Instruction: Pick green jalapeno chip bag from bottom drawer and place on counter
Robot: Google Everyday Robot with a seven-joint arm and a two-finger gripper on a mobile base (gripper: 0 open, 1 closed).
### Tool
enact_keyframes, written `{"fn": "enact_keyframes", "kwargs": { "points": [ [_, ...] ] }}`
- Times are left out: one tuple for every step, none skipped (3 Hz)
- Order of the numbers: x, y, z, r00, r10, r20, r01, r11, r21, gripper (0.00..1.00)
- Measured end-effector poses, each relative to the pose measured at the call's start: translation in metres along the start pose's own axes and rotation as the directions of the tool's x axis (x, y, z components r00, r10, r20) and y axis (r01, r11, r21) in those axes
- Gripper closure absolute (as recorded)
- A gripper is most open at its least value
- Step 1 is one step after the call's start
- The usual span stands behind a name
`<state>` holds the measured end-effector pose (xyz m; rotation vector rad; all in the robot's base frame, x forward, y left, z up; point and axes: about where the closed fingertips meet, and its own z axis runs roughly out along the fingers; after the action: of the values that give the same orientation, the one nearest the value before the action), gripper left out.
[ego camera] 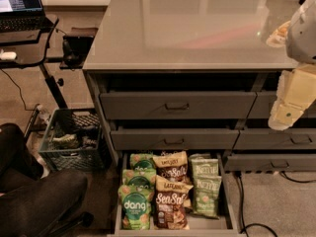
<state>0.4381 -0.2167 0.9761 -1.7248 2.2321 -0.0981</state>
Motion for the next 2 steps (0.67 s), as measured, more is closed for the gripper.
{"fn": "enact_keyframes", "kwargs": {
  "points": [
    [0.0000, 0.0000, 0.0001, 1.000, 0.000, 0.000, 0.000, 1.0000, 0.000, 0.00],
    [0.0026, 0.0047, 0.0094, 1.000, 0.005, -0.014, -0.005, 0.9999, 0.011, 0.00]
  ]
}}
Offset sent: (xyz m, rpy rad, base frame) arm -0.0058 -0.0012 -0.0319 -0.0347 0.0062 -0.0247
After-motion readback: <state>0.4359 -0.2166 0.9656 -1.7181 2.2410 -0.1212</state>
